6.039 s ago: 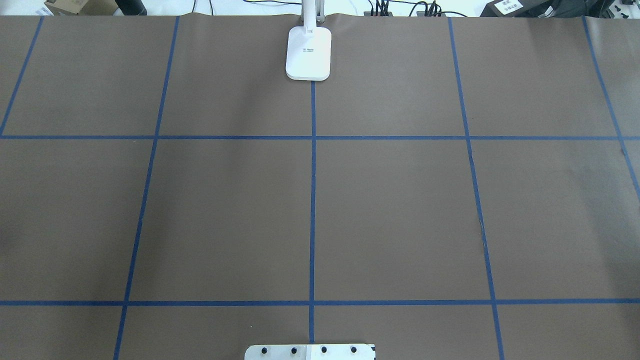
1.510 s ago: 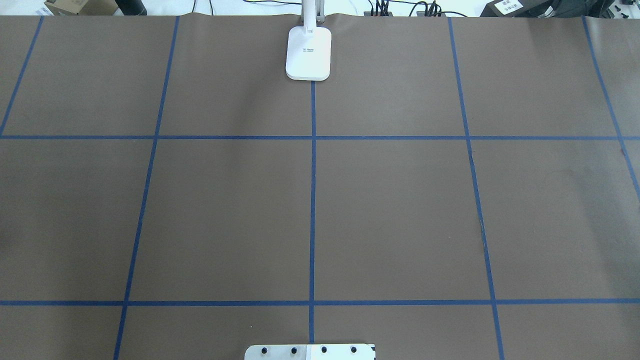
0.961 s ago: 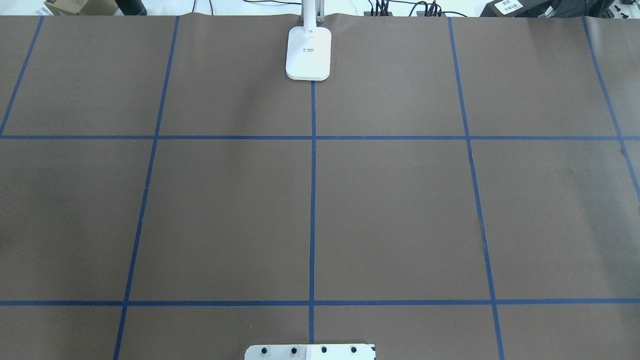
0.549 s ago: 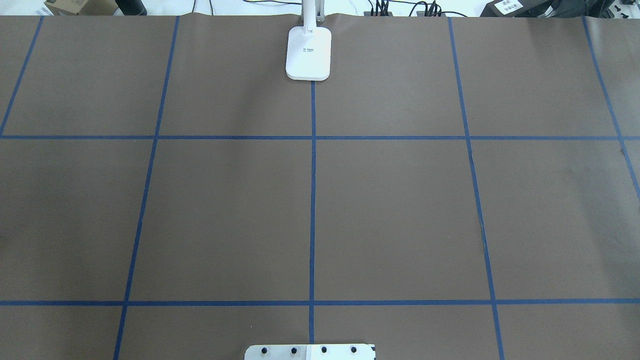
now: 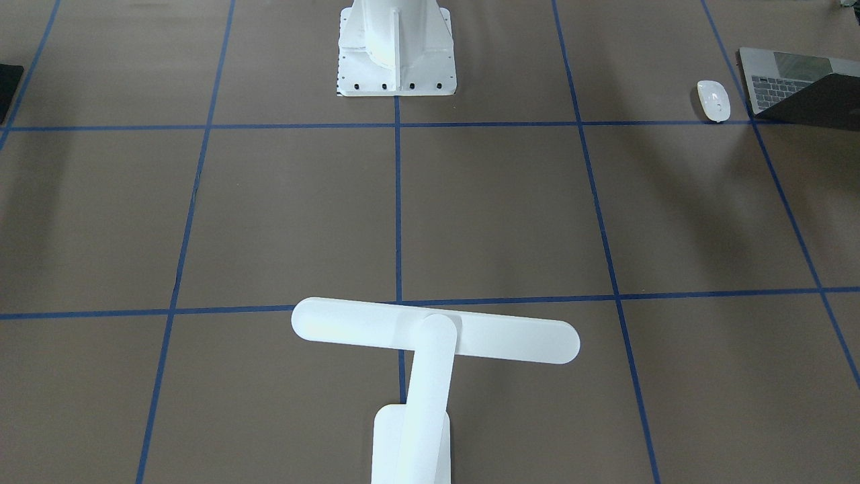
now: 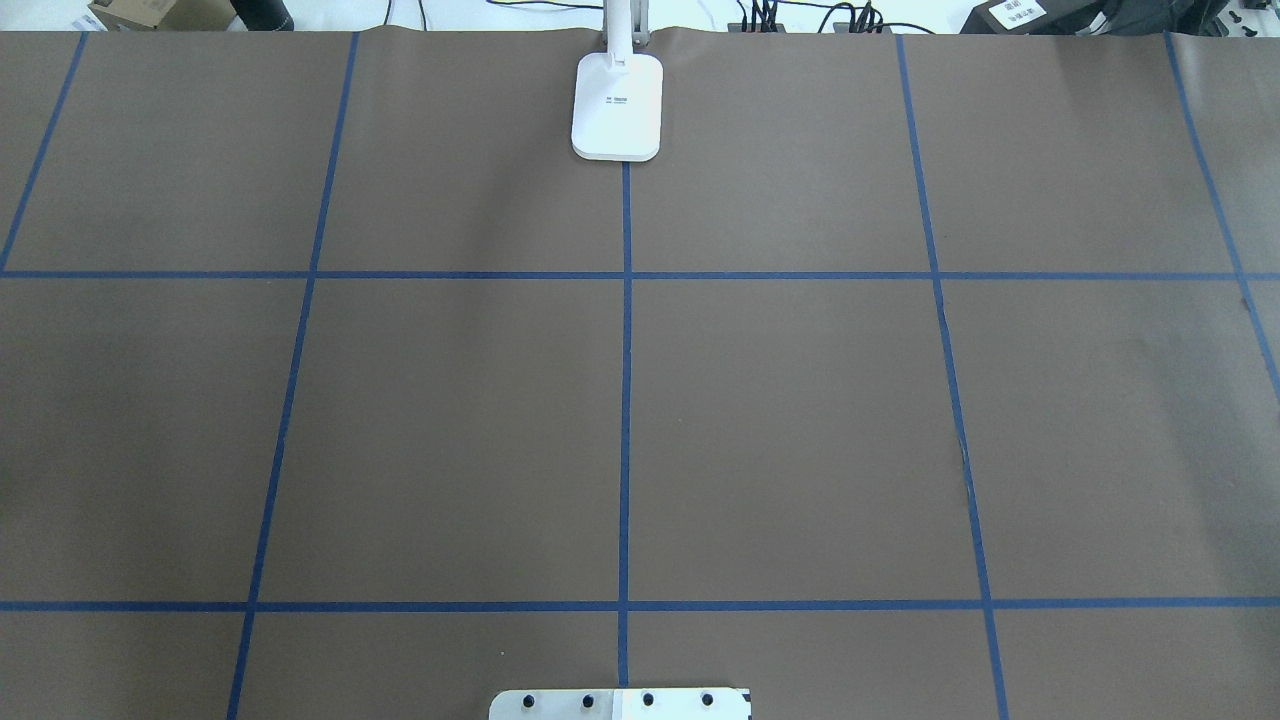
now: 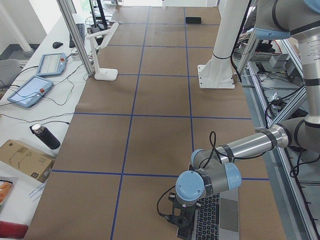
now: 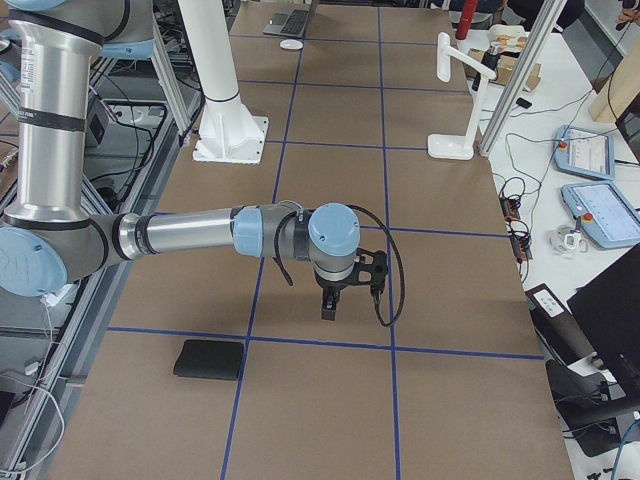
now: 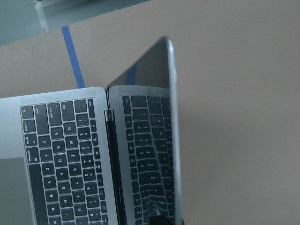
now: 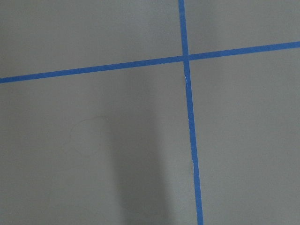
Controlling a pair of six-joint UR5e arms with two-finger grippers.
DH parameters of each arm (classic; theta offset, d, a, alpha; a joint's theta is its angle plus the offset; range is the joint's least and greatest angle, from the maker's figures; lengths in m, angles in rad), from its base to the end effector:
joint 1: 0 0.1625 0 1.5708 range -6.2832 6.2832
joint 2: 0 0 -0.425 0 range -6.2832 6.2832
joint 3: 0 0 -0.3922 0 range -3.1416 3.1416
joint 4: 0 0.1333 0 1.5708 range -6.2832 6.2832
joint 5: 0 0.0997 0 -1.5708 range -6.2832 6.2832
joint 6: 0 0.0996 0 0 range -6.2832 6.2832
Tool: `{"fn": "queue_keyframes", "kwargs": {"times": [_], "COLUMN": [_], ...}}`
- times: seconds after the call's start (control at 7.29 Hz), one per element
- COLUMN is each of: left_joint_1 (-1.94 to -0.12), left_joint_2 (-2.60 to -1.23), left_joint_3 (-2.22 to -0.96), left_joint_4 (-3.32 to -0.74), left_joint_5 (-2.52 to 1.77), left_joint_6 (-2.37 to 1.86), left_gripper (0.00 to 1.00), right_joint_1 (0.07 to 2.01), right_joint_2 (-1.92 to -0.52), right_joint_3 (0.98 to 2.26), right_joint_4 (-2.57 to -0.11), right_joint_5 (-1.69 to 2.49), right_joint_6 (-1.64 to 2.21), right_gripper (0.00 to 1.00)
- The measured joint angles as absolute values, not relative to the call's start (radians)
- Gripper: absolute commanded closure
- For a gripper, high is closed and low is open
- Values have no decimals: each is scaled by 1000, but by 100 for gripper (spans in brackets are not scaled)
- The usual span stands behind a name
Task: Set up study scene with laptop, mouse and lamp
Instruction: 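Carry the open silver laptop by its screen edge with the left gripper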
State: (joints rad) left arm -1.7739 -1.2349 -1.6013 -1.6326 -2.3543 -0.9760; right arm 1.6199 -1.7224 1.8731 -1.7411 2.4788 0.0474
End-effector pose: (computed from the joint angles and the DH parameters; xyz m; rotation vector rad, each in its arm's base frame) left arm -0.1250 -0.2945 0.7742 -0.5422 0.6780 -1.2050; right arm 0.0754 -0.4189 0.5870 -0.0175 -0.9084 0.0987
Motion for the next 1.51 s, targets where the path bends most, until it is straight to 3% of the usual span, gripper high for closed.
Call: {"fn": "queue_keyframes", "kwargs": {"times": [0.69, 1.51], "left_joint_1": [-1791, -1799], "left_joint_2": [-1247, -1414], "left_joint_3": [-1791, -1822], "left_joint_4": [-1420, -1205], "left_joint_5": [-2349, -2347], "left_joint_6": [-972, -973], "left_gripper": [100, 100], "right_joint_1": [1620, 1621], "right_joint_2": [-1721, -1726], "right_joint_3": [1870, 1873], "right_joint_4": [-1741, -1741], "right_joint_5": [2479, 2481], "right_joint_6": [48, 48], "right_gripper": [0, 0]}}
